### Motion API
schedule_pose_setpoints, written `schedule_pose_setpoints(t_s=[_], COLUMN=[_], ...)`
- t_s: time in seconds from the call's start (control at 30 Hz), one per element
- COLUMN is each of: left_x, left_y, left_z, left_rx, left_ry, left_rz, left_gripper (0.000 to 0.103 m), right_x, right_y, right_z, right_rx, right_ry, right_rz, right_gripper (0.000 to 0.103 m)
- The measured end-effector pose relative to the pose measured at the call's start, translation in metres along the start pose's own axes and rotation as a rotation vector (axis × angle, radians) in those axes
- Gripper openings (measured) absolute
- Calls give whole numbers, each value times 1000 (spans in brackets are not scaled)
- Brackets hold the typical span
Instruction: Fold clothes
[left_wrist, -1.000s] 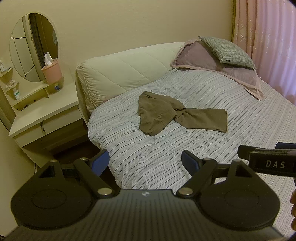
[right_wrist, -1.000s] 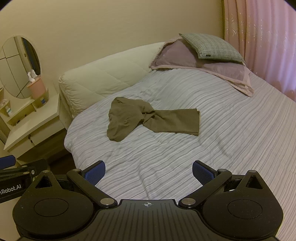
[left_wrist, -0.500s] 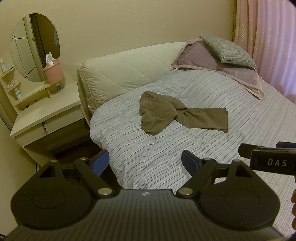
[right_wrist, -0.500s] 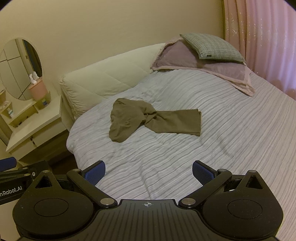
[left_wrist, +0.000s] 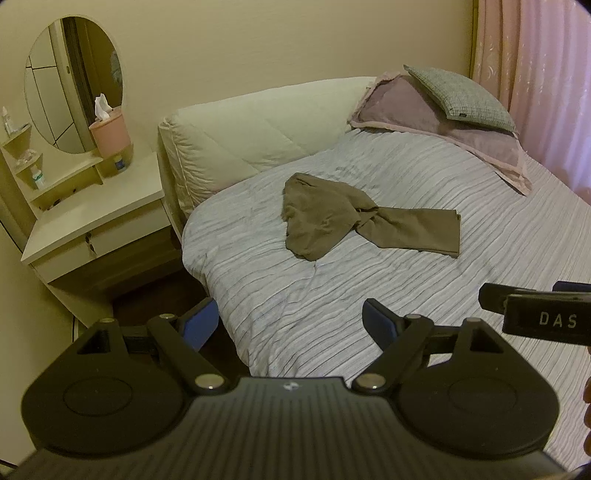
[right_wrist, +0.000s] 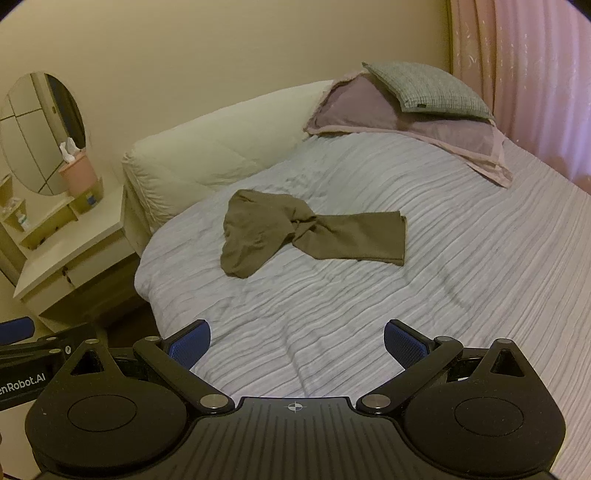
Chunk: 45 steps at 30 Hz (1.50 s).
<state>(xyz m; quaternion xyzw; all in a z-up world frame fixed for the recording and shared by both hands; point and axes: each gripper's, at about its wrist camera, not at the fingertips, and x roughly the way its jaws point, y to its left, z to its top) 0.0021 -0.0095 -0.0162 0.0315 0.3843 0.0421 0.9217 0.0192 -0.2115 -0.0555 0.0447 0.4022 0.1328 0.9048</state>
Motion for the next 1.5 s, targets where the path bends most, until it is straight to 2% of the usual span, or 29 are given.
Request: schedule_pose_setpoints(t_s=[0.47, 0.7, 1.1, 1.5], left_x=[40, 74, 141, 211], left_y=[20, 31, 48, 55], left_z=[18, 30, 52, 81], left_rx=[23, 47, 77, 104], left_ry=[38, 86, 146, 181], left_rz=[-19, -33, -51, -94], left_gripper=[83, 83, 82, 82], right_x=[27, 50, 108, 175], right_y=[11, 9, 4, -8], right_z=[9, 15, 28, 46], right_rx=[12, 99, 209, 334], right_ry=[22, 51, 131, 168], right_rz=[-11, 18, 27, 53], right_gripper=[102, 102, 102, 101])
